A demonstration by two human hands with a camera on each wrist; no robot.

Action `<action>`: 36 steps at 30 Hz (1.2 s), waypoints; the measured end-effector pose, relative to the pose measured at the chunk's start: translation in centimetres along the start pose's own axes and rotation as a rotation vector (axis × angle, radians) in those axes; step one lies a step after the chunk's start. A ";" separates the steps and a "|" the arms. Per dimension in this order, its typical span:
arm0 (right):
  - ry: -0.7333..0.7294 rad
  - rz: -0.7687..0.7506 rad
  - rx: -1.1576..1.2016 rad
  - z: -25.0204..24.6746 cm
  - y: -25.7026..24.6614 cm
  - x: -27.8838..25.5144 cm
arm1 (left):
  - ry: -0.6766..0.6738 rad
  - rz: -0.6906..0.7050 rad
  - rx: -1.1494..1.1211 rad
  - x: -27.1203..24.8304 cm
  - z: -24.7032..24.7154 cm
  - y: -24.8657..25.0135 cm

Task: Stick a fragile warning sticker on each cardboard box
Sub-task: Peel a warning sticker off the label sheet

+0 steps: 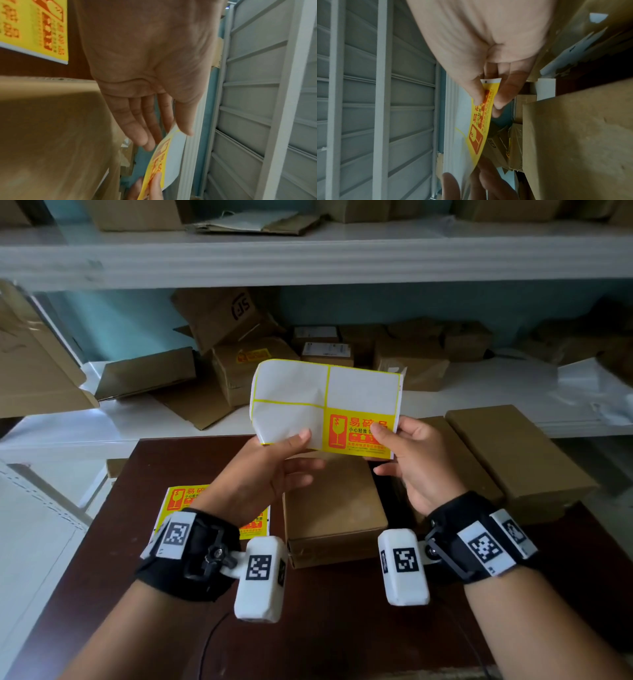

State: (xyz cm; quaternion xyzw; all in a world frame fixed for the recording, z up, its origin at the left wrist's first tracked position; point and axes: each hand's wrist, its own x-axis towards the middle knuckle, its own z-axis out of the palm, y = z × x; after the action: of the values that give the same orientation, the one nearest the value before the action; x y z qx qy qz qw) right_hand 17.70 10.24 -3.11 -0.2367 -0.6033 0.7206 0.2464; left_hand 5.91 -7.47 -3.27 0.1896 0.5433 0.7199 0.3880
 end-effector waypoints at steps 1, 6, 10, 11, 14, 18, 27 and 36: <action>0.005 -0.005 0.006 0.0 0.0 0.0 | -0.002 -0.019 -0.018 0.0 0.1 0.0; 0.010 -0.033 0.036 0.1 0.0 0.1 | 0.012 -0.154 0.038 0.2 0.0 0.4; -0.007 -0.034 0.002 0.4 0.3 -0.1 | 0.059 -0.064 0.266 0.1 0.2 -0.4; -0.013 -0.034 -0.004 0.5 0.3 -0.1 | 0.075 -0.049 0.286 0.1 0.2 -0.6; -0.029 -0.029 -0.010 0.4 0.4 0.0 | 0.129 -0.020 0.272 0.2 0.5 -0.8; 0.042 -0.063 -0.051 -0.1 0.2 0.5 | 0.209 0.045 0.265 0.4 0.4 -0.8; 0.009 -0.288 -0.390 0.3 -0.5 0.1 | 0.235 0.046 0.273 0.5 0.8 -1.1; -0.053 -0.425 -0.688 2.2 1.8 0.0 | 0.153 0.022 0.243 0.0 1.9 -1.1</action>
State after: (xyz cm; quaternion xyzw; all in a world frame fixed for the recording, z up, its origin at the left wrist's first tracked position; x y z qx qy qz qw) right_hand 16.20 8.35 -4.56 -0.1567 -0.8509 0.4154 0.2808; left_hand 7.57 -6.15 -3.62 0.1858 0.6525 0.6652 0.3117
